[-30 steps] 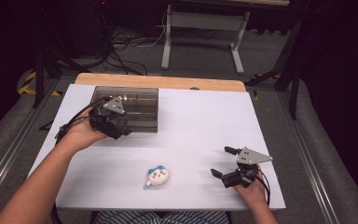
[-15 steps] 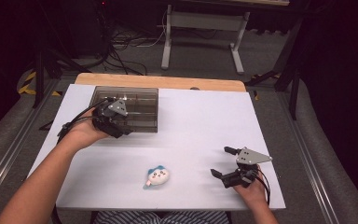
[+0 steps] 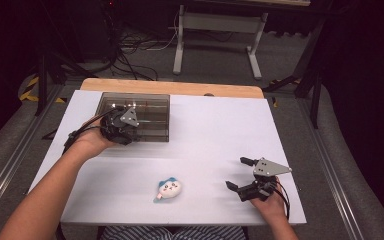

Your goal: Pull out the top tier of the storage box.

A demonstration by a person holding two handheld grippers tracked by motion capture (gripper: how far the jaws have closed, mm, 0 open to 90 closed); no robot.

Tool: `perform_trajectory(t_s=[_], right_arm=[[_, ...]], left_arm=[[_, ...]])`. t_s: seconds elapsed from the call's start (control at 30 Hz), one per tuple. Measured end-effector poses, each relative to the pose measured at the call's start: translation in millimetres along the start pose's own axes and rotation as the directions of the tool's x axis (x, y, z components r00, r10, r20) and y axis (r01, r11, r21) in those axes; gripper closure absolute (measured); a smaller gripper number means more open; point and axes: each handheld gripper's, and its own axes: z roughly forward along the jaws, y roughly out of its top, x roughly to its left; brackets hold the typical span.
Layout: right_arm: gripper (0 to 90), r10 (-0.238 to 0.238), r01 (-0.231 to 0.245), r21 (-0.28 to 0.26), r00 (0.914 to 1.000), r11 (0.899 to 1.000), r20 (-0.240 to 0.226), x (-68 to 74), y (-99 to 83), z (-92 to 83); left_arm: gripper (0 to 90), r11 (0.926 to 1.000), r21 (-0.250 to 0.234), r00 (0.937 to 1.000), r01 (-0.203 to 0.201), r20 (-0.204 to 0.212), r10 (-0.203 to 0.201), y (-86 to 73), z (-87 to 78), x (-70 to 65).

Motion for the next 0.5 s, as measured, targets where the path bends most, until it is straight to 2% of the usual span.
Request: perform_trajectory(t_s=[0.1, 0.13, 0.5], right_arm=[[0.0, 0.0, 0.0, 0.0, 1.0, 1.0, 0.0, 0.1, 0.0, 0.0], [0.0, -0.001, 0.001, 0.001, 1.0, 1.0, -0.002, 0.1, 0.0, 0.1], [0.0, -0.002, 0.002, 0.002, 1.0, 1.0, -0.005, -0.1, 0.0, 0.3]], left_arm=[[64.3, 0.9994, 0.034, 0.9996, 0.001, -0.028, 0.0, -0.9, 4.4, 0.6], [64.9, 0.9993, 0.03, 0.9997, 0.022, -0.015, -0.022, -1.8, 5.2, 2.5], [65.9, 0.9992, 0.028, 0.9996, 0.029, 0.005, -0.029, -1.4, 3.8, 2.3]])
